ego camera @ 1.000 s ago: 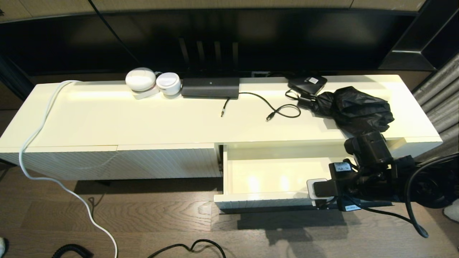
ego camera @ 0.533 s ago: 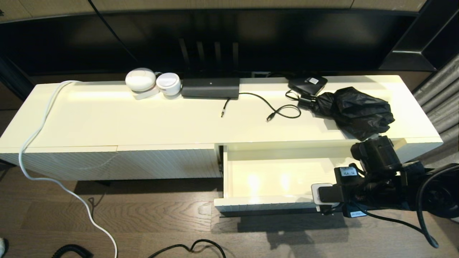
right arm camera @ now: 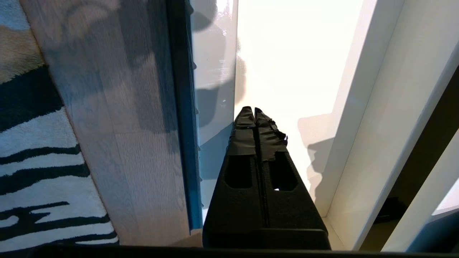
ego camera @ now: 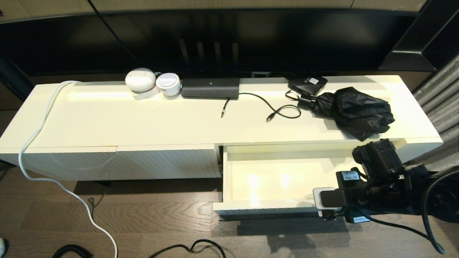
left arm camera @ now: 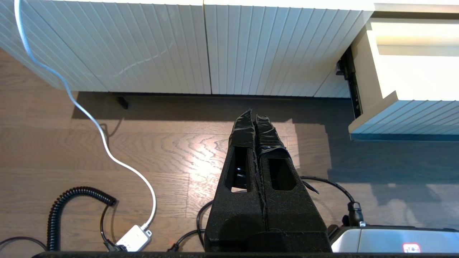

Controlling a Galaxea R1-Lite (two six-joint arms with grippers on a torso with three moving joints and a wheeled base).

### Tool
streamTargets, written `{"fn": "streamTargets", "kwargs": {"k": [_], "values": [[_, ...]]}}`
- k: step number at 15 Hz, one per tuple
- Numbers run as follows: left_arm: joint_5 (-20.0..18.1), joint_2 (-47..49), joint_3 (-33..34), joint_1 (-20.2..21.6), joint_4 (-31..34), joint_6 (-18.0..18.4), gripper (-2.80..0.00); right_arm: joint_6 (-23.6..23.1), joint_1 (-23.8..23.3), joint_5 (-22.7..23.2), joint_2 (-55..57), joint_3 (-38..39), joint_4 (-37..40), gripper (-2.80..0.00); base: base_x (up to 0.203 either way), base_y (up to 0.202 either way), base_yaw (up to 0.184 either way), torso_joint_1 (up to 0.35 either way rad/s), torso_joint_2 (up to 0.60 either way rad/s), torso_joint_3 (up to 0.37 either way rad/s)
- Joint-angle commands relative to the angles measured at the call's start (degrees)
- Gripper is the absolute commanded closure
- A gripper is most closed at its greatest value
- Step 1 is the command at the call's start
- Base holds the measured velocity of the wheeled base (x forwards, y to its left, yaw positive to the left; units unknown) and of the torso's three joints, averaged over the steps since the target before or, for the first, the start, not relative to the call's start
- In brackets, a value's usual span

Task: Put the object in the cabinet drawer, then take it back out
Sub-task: Open the drawer

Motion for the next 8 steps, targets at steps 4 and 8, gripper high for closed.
{"fn": "streamTargets", "kwargs": {"k": [4, 8], "values": [[0.0, 0.1, 0.0, -0.1, 0.0, 0.0, 0.0, -0.5, 0.1, -0.2, -3.4, -4.2, -0.3, 0.0, 0.0, 0.0, 0.0, 0.0, 0.0, 0.0], [-0.1, 0.1, 0.0, 0.0, 0.0, 0.0, 0.0, -0.5, 0.1, -1.4, -6.0, -6.2, 0.1, 0.0, 0.0, 0.0, 0.0, 0.0, 0.0, 0.0]]}}
